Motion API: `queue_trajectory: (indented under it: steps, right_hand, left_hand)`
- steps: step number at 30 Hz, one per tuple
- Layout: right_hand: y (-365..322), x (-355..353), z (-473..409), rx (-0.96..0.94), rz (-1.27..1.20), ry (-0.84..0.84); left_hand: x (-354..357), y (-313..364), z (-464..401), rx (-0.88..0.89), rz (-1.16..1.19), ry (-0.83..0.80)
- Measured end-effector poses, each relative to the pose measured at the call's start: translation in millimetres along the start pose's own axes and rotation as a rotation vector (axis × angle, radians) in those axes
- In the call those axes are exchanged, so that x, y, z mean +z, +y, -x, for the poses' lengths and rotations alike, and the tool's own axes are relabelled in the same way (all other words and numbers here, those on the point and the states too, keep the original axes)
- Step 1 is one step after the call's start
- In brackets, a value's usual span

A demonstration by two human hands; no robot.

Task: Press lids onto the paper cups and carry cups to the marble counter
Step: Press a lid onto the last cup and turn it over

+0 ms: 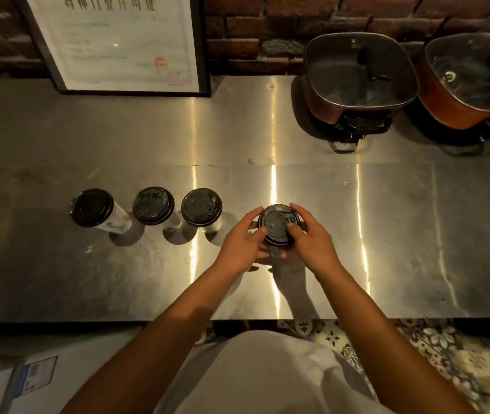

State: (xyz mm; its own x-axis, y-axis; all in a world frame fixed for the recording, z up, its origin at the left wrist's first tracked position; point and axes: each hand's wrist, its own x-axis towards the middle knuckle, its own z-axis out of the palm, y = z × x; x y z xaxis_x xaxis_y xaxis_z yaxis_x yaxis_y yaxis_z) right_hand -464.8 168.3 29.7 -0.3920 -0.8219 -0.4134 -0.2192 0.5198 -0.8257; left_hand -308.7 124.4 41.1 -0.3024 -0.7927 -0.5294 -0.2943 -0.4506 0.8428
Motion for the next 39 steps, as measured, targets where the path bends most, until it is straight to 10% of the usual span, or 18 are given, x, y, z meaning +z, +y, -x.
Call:
queue_trajectory:
  steps: [39]
  right_hand:
    - [-24,102,-9,-0.191,0.725,0.141]
  left_hand:
    - [-45,-46,23,0.049,-0.003,-0.012]
